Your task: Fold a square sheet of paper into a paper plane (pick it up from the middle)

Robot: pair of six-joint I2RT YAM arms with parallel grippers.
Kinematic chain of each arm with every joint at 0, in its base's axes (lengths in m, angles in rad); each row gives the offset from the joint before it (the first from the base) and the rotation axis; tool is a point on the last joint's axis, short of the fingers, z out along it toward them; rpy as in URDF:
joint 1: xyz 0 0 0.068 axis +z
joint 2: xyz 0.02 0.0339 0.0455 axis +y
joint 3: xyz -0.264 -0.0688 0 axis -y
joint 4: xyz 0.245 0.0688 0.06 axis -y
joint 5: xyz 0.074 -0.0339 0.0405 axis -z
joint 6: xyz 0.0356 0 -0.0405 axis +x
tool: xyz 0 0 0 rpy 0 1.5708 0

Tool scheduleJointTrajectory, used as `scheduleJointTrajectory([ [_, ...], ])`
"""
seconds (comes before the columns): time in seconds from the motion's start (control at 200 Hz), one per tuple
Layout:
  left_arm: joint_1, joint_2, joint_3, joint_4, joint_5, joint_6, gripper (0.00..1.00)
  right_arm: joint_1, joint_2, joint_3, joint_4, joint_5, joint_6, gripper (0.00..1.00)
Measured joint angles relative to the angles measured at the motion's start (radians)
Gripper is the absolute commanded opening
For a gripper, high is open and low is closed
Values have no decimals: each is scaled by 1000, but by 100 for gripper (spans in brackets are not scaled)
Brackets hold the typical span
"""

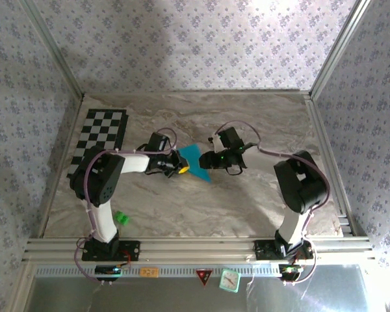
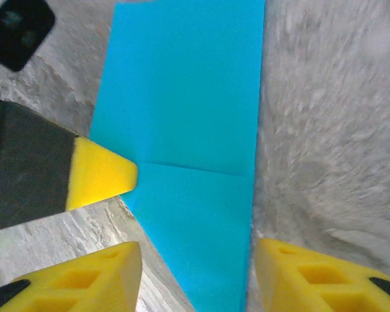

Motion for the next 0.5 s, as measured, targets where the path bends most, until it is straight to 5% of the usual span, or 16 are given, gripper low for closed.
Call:
scheduleJointTrajectory([
  [0.265, 0, -13, 105, -97, -61, 18, 6, 135, -108, -40, 77, 371, -250, 51],
  [0.5, -1, -13, 142, -146, -82, 16, 6, 204, -100, -93, 133, 423, -402, 41],
])
